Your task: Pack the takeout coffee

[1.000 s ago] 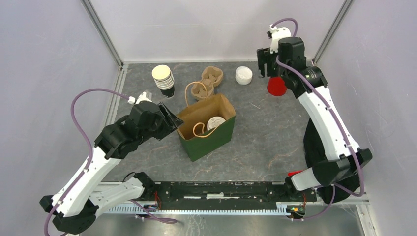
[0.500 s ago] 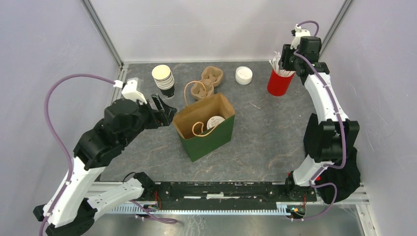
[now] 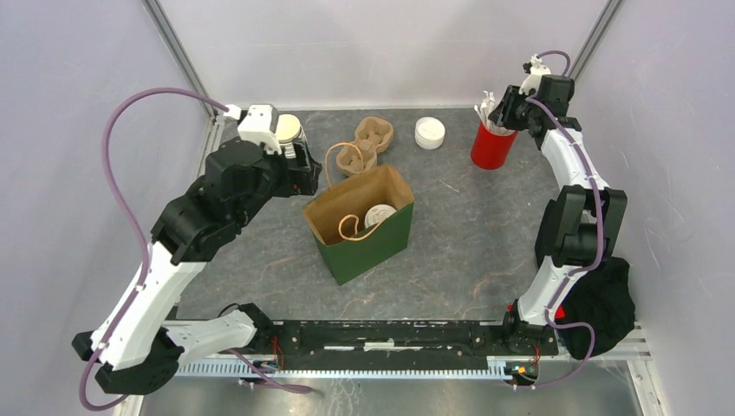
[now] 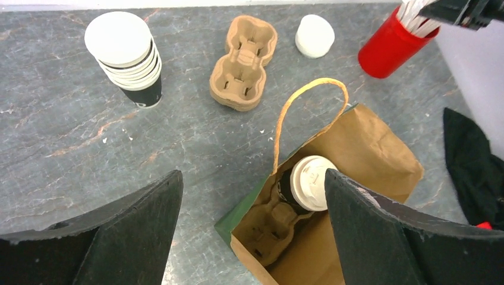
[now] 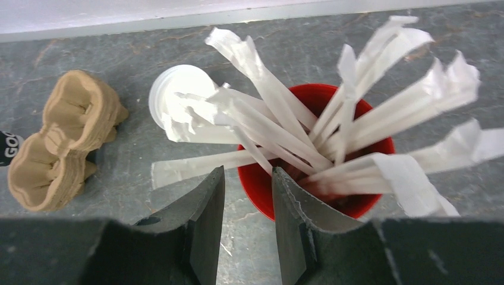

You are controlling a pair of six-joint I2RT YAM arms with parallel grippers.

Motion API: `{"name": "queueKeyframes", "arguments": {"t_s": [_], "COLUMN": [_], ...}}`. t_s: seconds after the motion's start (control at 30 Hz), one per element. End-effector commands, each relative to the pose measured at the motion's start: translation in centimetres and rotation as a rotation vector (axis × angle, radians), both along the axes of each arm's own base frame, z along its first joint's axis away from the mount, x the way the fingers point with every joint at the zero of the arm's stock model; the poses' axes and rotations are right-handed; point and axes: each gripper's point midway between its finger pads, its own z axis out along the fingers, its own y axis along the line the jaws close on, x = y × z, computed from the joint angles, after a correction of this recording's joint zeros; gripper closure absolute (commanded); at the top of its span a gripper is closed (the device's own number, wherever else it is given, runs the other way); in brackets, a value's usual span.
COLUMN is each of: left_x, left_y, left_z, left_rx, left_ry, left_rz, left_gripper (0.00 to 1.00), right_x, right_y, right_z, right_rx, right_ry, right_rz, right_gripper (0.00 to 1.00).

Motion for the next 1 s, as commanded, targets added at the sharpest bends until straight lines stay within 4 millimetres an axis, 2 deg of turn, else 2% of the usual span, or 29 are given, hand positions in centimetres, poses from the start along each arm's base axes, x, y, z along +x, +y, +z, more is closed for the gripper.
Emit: {"name": "queueKeyframes", "arguments": {"t_s": [0.0, 0.23, 0.33, 0.5, 0.67, 0.8, 0.97], "left_x": [0.7, 1.0, 1.0, 0.9, 0.8, 0.6, 0.0], "left_y": [0.4, 0.4, 0.7, 0.9, 0.9, 0.5, 0.0], "left_z": [1.6, 1.2, 1.3, 1.1, 1.5, 1.1, 1.1], "left_rx": [0.06, 0.056, 0.056, 0.046, 0.044, 0.047, 0.025], "left_ry": [-0.063, -0.055, -0.054, -0.05, -0.054, -0.052, -0.063], "left_rz": [0.001, 0.02, 0.033, 0.046, 0.039, 0.007, -0.036], "left_gripper": [0.06, 0.05, 0.05, 0.04, 0.04, 0.04, 0.04], "right_x": [1.5, 3.4, 3.6, 3.6, 2.8, 1.8, 0.1], "right_y": [1.3, 1.0, 1.0, 0.8, 0.2, -0.4, -0.7], "right_z": [1.5, 0.7, 0.5, 0.6, 3.6, 7.2, 10.7], "right_rx": [0.043, 0.056, 0.052, 0.039, 0.001, -0.049, -0.092], "right_ry": [-0.09, -0.092, -0.092, -0.094, -0.134, -0.204, -0.228], "right_rz": [0.062, 0.057, 0.061, 0.056, 0.03, 0.008, -0.006], "right_gripper": [0.59, 0.63, 0.65, 0.79, 0.84, 0.83, 0.83]}}
